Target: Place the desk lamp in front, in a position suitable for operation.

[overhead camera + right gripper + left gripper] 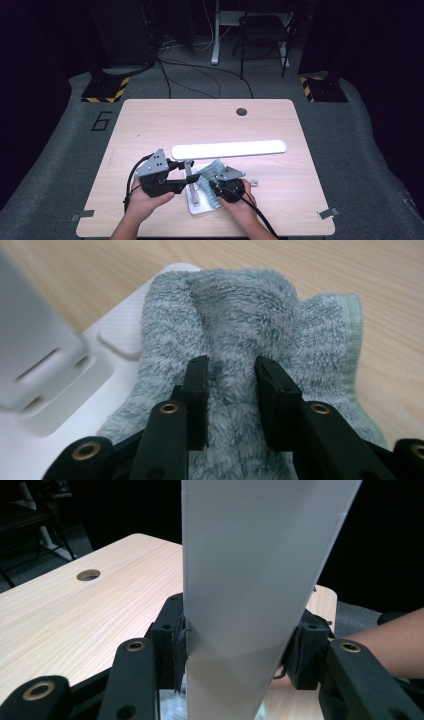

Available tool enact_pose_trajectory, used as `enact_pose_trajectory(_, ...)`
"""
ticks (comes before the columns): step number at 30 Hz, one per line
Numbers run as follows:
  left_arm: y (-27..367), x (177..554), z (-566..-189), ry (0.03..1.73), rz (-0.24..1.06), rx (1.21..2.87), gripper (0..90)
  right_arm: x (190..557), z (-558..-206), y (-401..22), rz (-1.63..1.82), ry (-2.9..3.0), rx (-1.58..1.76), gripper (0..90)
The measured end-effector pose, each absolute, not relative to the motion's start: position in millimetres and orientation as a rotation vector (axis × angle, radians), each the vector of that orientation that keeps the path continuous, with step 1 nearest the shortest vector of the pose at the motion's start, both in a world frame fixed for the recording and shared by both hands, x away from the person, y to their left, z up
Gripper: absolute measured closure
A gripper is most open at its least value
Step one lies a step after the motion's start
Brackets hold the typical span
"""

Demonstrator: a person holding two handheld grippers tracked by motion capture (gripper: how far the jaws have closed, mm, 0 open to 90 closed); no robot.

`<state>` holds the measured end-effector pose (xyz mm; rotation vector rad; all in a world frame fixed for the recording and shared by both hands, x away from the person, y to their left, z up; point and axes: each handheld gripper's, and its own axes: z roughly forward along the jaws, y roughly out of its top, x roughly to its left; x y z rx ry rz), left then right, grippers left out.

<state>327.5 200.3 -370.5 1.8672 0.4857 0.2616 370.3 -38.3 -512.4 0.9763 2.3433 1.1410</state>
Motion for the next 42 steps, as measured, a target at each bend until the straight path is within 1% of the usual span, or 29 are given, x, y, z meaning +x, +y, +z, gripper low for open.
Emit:
enact_pose_trajectory(11, 200, 327, -371, 0.484, 0.265, 1.859, 52.3, 419, -509, -31, 1.102, 2.315, 1.099, 68.6)
enact_pose_trajectory(18, 200, 327, -372, 0.485, 0.274, 1.855, 52.3, 433, -510, -28, 1.091, 2.286, 1.121, 68.5)
enact_pose_trajectory(23, 199, 327, -371, 0.486, 0.276, 1.863, 52.5, 416, -511, -25, 1.049, 2.263, 1.019, 69.1)
enact_pose_trajectory(27, 199, 326, -371, 0.49, 0.289, 1.863, 52.6, 398, -512, -30, 1.057, 2.283, 0.954, 69.5)
enact_pose_trajectory(34, 199, 326, -371, 0.493, 0.293, 1.862, 52.6, 366, -512, -44, 1.098, 2.339, 0.935, 69.7)
enact_pose_trajectory(42, 199, 325, -372, 0.492, 0.293, 1.861, 52.7, 340, -511, -57, 1.12, 2.388, 0.905, 69.7)
